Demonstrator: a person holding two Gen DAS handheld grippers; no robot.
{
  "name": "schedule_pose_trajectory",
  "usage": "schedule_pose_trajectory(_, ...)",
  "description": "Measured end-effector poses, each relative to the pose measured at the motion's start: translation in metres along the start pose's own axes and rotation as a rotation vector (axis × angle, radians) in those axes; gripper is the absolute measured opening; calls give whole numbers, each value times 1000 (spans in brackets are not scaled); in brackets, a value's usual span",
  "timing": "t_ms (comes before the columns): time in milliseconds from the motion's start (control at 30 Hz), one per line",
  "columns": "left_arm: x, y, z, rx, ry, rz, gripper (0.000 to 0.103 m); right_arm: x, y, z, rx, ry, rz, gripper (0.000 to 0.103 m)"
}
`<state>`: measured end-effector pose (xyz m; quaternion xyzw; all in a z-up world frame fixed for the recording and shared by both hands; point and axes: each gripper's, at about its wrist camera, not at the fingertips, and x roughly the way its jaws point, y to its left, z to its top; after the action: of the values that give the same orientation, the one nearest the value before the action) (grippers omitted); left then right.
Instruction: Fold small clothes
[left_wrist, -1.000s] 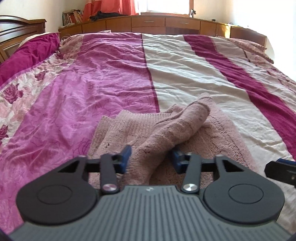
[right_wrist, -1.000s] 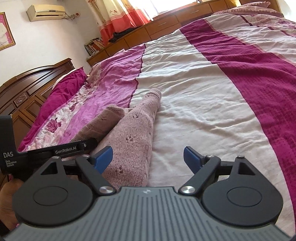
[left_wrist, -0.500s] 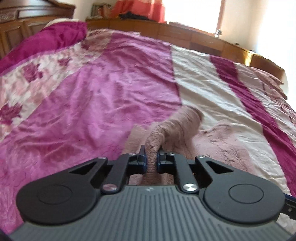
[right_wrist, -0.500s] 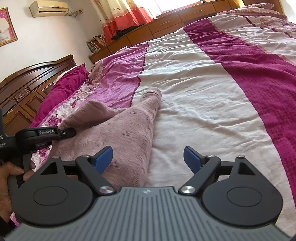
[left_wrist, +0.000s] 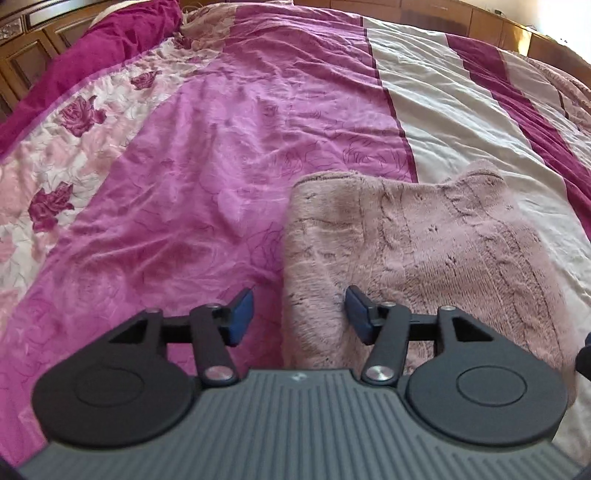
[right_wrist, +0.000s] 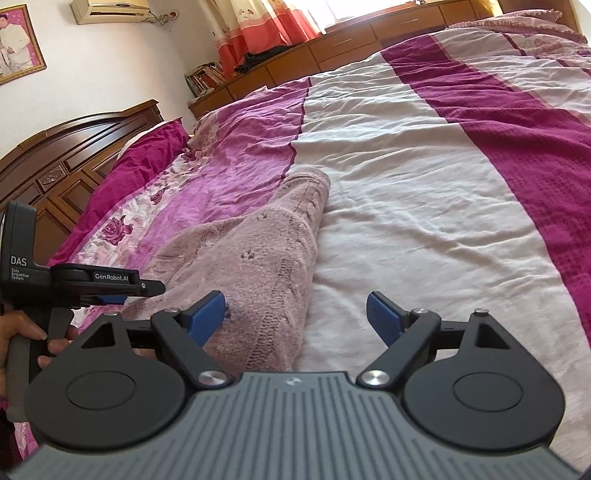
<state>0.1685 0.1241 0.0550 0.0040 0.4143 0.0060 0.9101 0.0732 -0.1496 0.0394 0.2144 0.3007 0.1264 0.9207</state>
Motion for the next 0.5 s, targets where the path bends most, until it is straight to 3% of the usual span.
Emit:
schedule_pose_trajectory(100, 0, 8, -3, -39, 13, -9, 69, 0, 0, 1, 7, 1, 7, 88)
schedule_pose_trajectory(267, 4, 24, -7, -138, 38, -47, 76, 9, -7, 11, 95, 20, 74, 89)
schedule_pose_trajectory(500, 19, 53, -21, -375, 118, -236, 78, 46, -21, 23, 245, 118, 170, 95)
